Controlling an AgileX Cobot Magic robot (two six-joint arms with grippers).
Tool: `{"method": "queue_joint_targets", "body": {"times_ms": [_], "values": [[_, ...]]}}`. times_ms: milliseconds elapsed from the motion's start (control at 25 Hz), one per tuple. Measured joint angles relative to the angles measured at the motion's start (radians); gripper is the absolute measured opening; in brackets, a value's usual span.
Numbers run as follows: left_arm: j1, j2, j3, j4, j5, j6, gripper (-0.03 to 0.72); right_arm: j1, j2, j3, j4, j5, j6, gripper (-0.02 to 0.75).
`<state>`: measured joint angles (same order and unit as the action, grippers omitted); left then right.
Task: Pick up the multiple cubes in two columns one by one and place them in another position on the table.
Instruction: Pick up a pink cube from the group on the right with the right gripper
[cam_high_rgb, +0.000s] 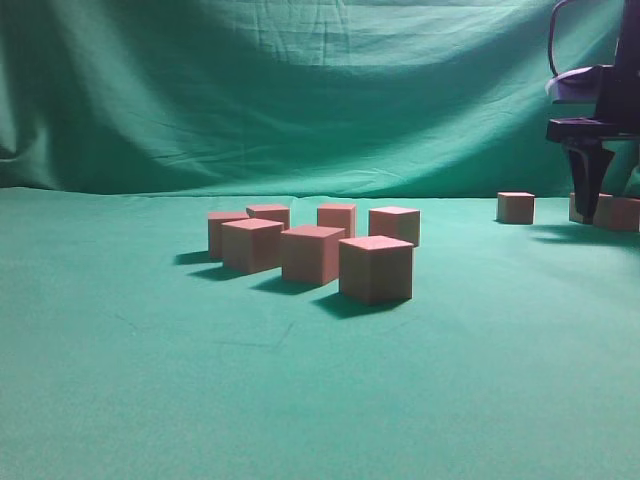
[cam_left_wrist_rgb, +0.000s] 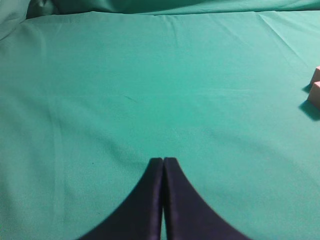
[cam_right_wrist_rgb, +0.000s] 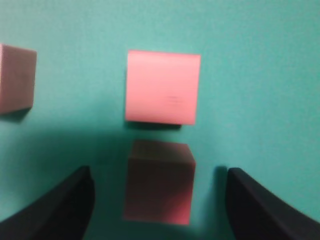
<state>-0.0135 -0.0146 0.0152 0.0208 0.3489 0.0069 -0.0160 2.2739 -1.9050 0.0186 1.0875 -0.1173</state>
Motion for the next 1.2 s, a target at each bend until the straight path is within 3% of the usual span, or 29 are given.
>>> {"method": "queue_joint_targets", "body": {"times_ms": [120, 320, 560, 840, 1200], "values": [[0.000, 0.000, 0.000, 0.000, 0.000, 0.000, 0.000, 0.000, 0.004, -0.004, 0.000, -0.005, 0.000, 0.475], [0.000, 0.000, 0.000, 0.000, 0.000, 0.000, 0.000, 0.000, 0.006, -0.004, 0.000, -0.010, 0.002, 0.254], [0.000, 0.000, 0.000, 0.000, 0.000, 0.000, 0.000, 0.000, 0.006, -0.010, 0.003, 0.060, 0.018, 0.265], [0.000, 0.000, 0.000, 0.000, 0.000, 0.000, 0.000, 0.007, -0.121, -0.048, 0.164, 0.140, 0.025, 0.265], [0.000, 0.000, 0.000, 0.000, 0.000, 0.000, 0.000, 0.195, -0.487, -0.008, 0.195, 0.156, 0.025, 0.265]]}}
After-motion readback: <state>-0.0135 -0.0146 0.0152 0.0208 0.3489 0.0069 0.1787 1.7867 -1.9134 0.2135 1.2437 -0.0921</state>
